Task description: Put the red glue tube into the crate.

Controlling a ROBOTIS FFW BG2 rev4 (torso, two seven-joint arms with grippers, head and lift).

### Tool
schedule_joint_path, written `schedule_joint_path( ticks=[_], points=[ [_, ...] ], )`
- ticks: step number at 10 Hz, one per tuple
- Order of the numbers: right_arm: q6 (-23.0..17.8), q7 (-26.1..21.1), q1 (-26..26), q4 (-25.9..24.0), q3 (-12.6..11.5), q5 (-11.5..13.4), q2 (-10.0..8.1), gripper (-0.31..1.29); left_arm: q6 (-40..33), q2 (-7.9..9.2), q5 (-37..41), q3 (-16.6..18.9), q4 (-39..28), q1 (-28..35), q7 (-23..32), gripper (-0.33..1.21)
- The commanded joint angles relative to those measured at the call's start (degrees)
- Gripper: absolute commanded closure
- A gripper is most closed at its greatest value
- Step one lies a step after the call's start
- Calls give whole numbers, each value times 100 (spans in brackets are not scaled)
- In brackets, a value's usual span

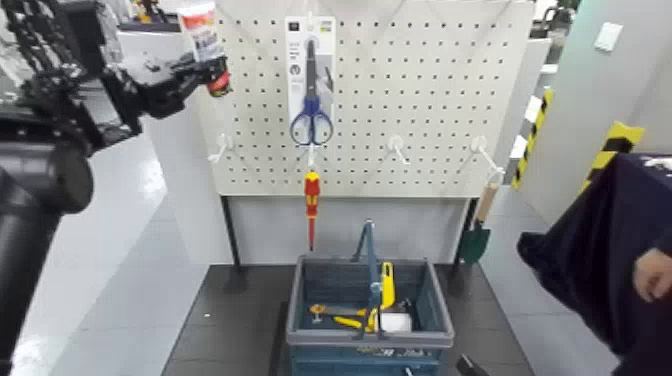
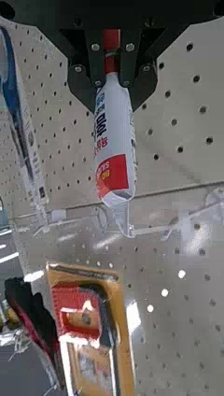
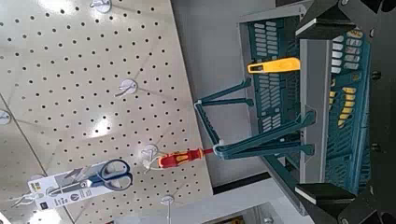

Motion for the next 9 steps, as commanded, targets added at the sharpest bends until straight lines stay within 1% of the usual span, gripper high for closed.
schedule_joint_path(
  ticks=[1,3,4,7,9],
  points=[
    [13,-4,8,-10,0,0,-9,14,151,-49,109,-6,-847,167,9,118],
    [13,-4,8,-10,9,0,-18,14,230,-120,136,3,-1216,290,9,118],
    [13,-4,8,-10,9,0,-18,14,239,-164,189,-67,-1330,351,26,118],
    [40,-4,8,-10,9,0,-18,14,257,-260,417,-366,-1392,545,123,118],
    [57,-4,-1,-10,27,0,-18,14,301,-313,566,-656,-1286,659,185,118]
  ],
)
